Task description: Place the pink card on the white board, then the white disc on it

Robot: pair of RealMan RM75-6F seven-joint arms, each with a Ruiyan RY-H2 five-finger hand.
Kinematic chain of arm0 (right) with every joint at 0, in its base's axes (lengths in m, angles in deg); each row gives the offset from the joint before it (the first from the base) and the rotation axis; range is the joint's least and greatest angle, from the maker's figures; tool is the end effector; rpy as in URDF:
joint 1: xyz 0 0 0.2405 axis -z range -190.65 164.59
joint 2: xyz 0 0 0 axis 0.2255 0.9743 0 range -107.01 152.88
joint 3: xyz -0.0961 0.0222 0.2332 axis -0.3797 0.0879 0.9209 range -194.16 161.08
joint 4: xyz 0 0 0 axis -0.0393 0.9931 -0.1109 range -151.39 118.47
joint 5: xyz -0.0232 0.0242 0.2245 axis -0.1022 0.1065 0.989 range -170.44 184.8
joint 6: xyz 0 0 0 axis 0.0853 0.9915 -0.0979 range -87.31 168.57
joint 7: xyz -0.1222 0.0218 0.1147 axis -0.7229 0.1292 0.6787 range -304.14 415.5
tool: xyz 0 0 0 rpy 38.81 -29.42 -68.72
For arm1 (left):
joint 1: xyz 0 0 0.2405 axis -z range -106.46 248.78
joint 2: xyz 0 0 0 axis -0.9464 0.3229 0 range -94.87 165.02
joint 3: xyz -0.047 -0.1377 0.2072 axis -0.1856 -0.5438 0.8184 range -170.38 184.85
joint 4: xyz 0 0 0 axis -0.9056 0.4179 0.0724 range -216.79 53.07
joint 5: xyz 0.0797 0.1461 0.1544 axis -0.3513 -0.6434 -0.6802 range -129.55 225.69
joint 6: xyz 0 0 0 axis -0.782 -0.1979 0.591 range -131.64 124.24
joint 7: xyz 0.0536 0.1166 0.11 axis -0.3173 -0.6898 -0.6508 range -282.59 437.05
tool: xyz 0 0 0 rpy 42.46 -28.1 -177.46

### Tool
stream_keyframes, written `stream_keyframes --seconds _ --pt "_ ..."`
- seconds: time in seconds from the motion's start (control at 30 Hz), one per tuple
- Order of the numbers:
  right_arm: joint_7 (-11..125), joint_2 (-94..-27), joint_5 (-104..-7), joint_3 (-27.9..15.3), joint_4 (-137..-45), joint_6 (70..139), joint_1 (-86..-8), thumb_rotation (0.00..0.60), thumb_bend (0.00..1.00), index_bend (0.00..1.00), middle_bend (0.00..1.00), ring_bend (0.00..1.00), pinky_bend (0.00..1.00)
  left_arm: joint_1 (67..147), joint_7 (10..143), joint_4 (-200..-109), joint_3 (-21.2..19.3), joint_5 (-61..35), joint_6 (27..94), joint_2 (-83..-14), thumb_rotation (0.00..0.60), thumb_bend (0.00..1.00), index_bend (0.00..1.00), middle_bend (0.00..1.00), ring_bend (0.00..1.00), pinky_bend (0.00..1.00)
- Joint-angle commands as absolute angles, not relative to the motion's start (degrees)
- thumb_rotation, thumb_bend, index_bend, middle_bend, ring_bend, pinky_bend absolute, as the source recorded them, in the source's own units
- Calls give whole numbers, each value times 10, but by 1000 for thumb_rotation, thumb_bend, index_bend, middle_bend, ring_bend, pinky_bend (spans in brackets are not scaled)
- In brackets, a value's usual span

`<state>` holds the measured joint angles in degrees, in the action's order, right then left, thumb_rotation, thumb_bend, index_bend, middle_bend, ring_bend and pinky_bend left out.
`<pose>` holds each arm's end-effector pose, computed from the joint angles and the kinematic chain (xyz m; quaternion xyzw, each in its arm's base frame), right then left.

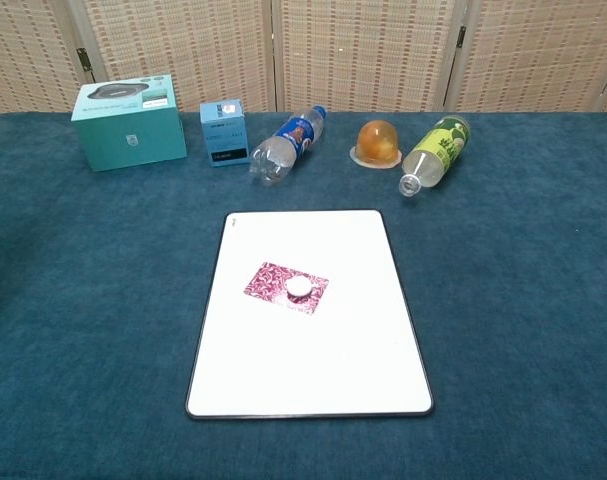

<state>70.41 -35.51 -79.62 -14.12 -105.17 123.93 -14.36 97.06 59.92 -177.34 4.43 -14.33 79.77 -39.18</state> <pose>-0.3493 -0.1860 0.1770 0.5670 -0.4412 0.3907 0.5755 -0.2554 0.3031 0.0881 -0.5880 -0.3851 -0.3731 0.6056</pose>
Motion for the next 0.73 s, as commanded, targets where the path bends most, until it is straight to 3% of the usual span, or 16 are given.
stream_keyframes --seconds 0.03,0.4,0.73 --pt "707 -358 -801 -145 -1051 1237 -145 600 106 94 151 126 18 936 612 -1787 66 -181 831 -375 600 374 268 129 80 0" --pt "670 -377 -807 -145 -1049 1271 -134 600 106 97 151 130 18 879 612 -1782 105 -284 866 -345 600 374 266 129 81 0" --pt "644 -383 -808 -141 -1052 1283 -132 600 106 102 156 137 18 857 606 -1795 97 -300 854 -344 600 374 261 129 81 0"
